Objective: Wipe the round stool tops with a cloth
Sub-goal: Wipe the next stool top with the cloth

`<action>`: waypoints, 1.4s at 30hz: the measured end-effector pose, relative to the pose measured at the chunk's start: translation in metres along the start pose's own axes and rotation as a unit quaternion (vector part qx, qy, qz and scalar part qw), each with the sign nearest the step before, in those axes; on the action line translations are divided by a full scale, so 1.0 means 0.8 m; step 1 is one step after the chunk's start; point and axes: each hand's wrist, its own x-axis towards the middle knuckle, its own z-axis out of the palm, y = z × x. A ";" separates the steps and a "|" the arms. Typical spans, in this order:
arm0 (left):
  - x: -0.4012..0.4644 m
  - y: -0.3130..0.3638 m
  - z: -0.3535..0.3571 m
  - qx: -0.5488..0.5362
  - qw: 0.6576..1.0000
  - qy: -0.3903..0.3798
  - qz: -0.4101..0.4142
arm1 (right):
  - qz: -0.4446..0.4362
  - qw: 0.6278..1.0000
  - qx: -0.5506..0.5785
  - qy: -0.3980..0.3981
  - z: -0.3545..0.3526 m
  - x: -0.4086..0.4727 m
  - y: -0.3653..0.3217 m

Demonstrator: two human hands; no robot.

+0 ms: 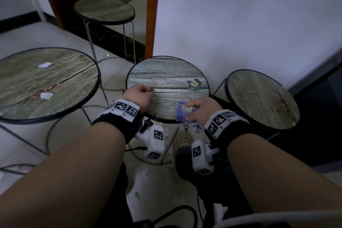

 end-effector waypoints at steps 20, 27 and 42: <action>0.023 0.011 -0.003 -0.009 0.999 -0.033 0.013 | 0.041 0.996 -0.081 -0.009 -0.043 0.033 0.000; 0.045 0.029 -0.011 -0.005 0.998 -0.062 0.011 | 0.048 0.993 -0.102 -0.020 -0.049 0.062 -0.017; 0.073 0.044 -0.010 -0.034 0.998 -0.051 0.004 | 0.030 0.997 -0.073 0.003 -0.059 0.115 -0.030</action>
